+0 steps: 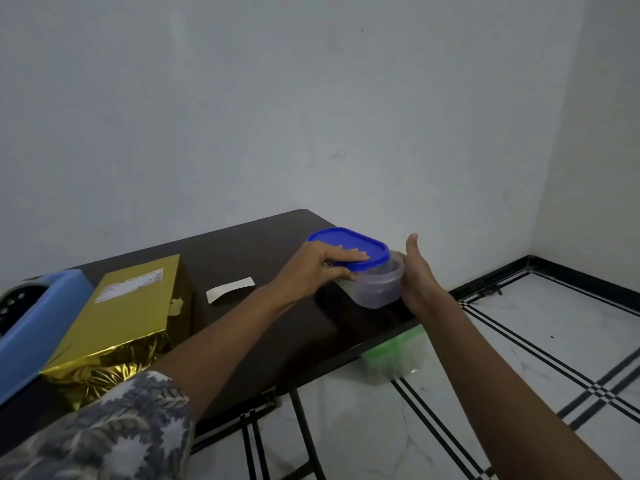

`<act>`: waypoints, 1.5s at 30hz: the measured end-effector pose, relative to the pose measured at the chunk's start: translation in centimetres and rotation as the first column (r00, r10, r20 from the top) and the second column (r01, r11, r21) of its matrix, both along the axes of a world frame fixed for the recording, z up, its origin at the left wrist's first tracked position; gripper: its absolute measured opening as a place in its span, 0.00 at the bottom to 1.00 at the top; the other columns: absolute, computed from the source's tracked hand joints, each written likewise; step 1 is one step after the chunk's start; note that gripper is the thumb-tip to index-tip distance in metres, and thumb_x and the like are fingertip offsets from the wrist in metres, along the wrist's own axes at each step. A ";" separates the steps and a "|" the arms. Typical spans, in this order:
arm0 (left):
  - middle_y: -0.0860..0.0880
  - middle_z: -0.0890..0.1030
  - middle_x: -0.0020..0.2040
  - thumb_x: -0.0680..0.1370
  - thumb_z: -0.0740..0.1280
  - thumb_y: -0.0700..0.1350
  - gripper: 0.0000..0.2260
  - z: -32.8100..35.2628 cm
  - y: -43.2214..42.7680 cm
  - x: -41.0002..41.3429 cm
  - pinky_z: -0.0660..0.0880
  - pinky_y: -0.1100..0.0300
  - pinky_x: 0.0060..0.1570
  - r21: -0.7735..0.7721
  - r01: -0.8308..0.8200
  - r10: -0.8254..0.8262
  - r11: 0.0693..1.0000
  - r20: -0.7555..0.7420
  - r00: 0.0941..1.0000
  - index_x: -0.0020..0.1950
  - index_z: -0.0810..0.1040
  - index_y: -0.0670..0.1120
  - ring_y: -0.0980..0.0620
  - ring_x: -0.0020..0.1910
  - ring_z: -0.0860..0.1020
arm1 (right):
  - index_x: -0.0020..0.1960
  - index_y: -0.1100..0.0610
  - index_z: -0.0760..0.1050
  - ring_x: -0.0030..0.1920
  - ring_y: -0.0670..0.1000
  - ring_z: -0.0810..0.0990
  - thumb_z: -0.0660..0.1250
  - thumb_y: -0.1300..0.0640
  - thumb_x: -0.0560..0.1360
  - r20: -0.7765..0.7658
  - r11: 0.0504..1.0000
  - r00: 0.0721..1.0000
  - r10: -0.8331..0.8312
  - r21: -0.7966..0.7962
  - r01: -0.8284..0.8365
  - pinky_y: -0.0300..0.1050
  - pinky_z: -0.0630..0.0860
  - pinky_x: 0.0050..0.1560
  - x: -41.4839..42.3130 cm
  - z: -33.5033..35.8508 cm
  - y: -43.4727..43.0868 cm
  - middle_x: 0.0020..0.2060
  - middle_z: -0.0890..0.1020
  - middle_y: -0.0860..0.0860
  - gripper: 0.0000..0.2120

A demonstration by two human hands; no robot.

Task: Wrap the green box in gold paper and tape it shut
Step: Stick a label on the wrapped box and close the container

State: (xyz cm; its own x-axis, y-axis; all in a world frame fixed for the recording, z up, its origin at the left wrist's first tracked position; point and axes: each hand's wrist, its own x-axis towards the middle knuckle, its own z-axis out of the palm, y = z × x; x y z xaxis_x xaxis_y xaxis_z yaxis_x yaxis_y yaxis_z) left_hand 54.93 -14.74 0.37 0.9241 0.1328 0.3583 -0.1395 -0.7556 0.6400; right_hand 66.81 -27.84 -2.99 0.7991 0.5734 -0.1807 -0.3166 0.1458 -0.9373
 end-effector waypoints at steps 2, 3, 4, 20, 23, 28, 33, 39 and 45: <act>0.50 0.80 0.59 0.72 0.71 0.35 0.17 0.2 0.0 0.2 0.65 0.65 0.67 0.013 0.045 -0.044 0.999 -0.030 0.999 0.60 0.80 0.45 0.57 0.66 0.70 | 0.61 0.59 0.76 0.56 0.54 0.79 0.44 0.32 0.76 0.027 0.999 0.999 0.029 -0.030 -0.028 0.48 0.71 0.64 0.1 -0.1 0.0 0.54 0.82 0.56 0.37; 0.51 0.80 0.59 0.72 0.72 0.36 0.17 0.4 0.0 0.3 0.65 0.62 0.68 0.018 0.065 -0.064 0.998 -0.047 0.997 0.59 0.80 0.45 0.55 0.67 0.70 | 0.61 0.59 0.76 0.55 0.54 0.79 0.46 0.32 0.76 0.037 0.999 0.999 0.035 -0.026 -0.034 0.48 0.72 0.62 0.1 -0.1 0.0 0.53 0.82 0.56 0.35; 0.50 0.80 0.59 0.72 0.72 0.36 0.17 0.5 0.0 0.4 0.64 0.61 0.69 0.029 0.084 -0.082 0.996 -0.060 0.995 0.59 0.80 0.44 0.54 0.67 0.71 | 0.60 0.59 0.76 0.54 0.54 0.80 0.49 0.34 0.77 0.044 0.999 0.998 0.041 -0.012 -0.041 0.47 0.74 0.59 0.1 -0.1 0.0 0.53 0.82 0.56 0.33; 0.51 0.81 0.58 0.72 0.73 0.40 0.14 1.3 -1.9 -0.2 0.70 0.66 0.62 0.145 0.109 -0.085 0.983 -0.157 0.984 0.57 0.82 0.45 0.60 0.59 0.76 | 0.57 0.63 0.76 0.41 0.52 0.80 0.64 0.54 0.75 0.069 0.998 0.997 0.016 0.055 -0.020 0.42 0.75 0.41 0.1 -0.2 -0.1 0.44 0.82 0.56 0.16; 0.45 0.83 0.55 0.75 0.69 0.48 0.12 1.9 -1.6 -0.1 0.73 0.54 0.63 -0.088 0.041 -0.051 0.995 -0.115 0.992 0.55 0.83 0.44 0.49 0.58 0.78 | 0.58 0.65 0.75 0.41 0.52 0.79 0.65 0.58 0.75 0.035 0.999 0.999 0.012 0.040 -0.014 0.40 0.75 0.39 0.0 0.1 0.0 0.46 0.81 0.57 0.15; 0.46 0.80 0.54 0.76 0.67 0.54 0.24 0.8 1.7 3.2 0.73 0.51 0.59 -0.553 -0.533 0.454 0.641 -0.287 0.844 0.64 0.73 0.39 0.46 0.56 0.78 | 0.47 0.62 0.74 0.38 0.52 0.80 0.64 0.64 0.72 -0.025 0.986 0.995 0.092 -0.134 -0.094 0.39 0.77 0.32 0.6 2.2 -0.1 0.41 0.81 0.56 0.04; 0.46 0.79 0.41 0.76 0.70 0.42 0.12 -0.8 2.2 5.9 0.76 0.57 0.35 -0.790 -0.527 0.482 0.312 -0.347 0.805 0.56 0.76 0.37 0.50 0.37 0.77 | 0.44 0.60 0.73 0.31 0.50 0.81 0.64 0.55 0.78 0.040 0.922 0.979 0.200 -0.346 -0.174 0.37 0.76 0.24 1.3 4.3 1.6 0.38 0.80 0.55 0.09; 0.45 0.79 0.41 0.74 0.71 0.39 0.13 -1.2 4.2 7.5 0.78 0.54 0.45 -0.780 -0.575 0.625 0.247 -0.326 0.710 0.56 0.78 0.35 0.47 0.39 0.78 | 0.48 0.63 0.71 0.34 0.51 0.76 0.67 0.60 0.76 0.021 0.929 0.991 0.132 -0.351 -0.116 0.36 0.73 0.19 0.9 4.0 3.7 0.37 0.77 0.55 0.07; 0.43 0.77 0.61 0.74 0.69 0.46 0.27 -2.0 1.1 6.5 0.77 0.50 0.56 -0.823 -0.517 0.615 0.237 -0.285 0.735 0.70 0.66 0.40 0.45 0.54 0.78 | 0.60 0.69 0.72 0.45 0.53 0.76 0.67 0.64 0.75 0.148 0.958 0.989 0.013 -0.285 0.030 0.41 0.75 0.35 0.0 3.7 4.9 0.54 0.79 0.58 0.16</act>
